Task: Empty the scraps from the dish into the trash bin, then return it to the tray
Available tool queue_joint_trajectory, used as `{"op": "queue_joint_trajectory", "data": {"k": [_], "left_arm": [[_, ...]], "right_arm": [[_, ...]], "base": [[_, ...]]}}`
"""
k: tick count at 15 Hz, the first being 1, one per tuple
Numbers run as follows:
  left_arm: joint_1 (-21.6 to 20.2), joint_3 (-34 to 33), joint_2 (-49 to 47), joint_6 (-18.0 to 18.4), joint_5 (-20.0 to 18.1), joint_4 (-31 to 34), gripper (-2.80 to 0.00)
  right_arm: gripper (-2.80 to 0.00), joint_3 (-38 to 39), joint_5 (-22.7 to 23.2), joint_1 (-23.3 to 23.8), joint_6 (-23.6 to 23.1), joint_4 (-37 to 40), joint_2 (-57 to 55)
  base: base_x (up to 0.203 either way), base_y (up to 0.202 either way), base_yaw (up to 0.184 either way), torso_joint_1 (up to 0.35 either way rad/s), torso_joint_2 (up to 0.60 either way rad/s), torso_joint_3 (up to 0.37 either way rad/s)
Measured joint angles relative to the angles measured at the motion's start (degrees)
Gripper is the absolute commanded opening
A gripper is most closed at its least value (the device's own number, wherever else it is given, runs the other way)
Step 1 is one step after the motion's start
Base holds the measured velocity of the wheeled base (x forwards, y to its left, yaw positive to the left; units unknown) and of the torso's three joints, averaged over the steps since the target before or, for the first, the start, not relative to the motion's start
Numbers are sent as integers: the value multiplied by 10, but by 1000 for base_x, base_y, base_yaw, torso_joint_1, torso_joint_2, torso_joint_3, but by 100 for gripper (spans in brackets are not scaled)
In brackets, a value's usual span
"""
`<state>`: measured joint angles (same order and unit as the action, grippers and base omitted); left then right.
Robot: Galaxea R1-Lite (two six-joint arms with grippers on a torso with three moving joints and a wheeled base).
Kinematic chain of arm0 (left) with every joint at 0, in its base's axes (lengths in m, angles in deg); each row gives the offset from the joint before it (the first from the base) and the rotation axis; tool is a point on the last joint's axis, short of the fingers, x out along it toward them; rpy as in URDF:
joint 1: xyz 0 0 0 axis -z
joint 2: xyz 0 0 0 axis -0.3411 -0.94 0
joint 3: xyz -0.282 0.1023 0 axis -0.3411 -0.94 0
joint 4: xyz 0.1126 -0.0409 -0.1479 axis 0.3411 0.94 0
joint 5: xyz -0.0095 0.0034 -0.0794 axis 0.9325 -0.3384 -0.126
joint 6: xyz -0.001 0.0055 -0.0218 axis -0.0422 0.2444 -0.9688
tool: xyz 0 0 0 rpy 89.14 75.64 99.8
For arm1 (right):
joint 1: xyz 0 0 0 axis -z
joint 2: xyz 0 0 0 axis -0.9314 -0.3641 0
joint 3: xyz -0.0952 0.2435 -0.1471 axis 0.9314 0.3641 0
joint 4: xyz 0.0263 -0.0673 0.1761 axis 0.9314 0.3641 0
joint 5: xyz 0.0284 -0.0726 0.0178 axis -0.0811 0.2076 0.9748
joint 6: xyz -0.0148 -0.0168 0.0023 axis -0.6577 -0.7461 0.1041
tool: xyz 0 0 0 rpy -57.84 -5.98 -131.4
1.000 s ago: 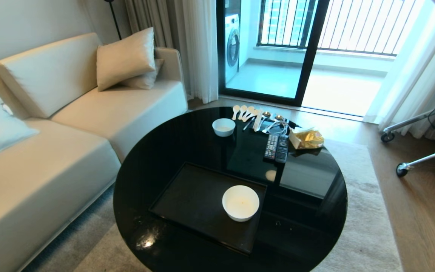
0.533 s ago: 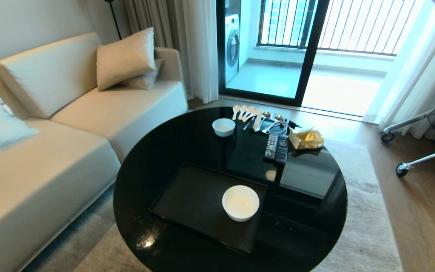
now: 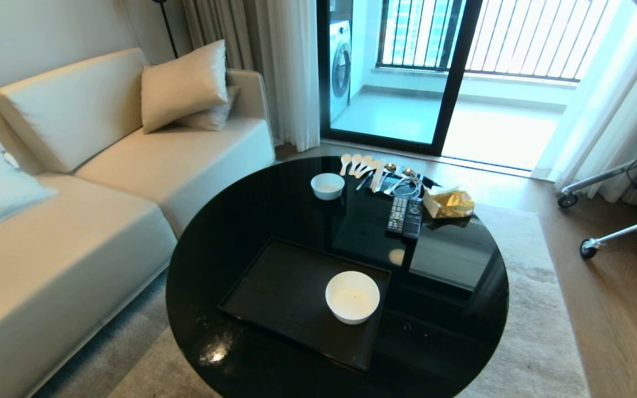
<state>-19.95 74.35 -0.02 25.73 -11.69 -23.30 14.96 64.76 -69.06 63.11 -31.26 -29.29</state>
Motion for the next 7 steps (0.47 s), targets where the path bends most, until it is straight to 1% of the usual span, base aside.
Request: {"op": "queue_joint_trajectory", "data": {"k": [7], "left_arm": [[0, 0, 0, 0, 0, 0, -280]], "right_arm": [[-280, 0, -6, 0, 9, 0, 0]], "base": [[0, 0, 0, 0, 0, 0]]}}
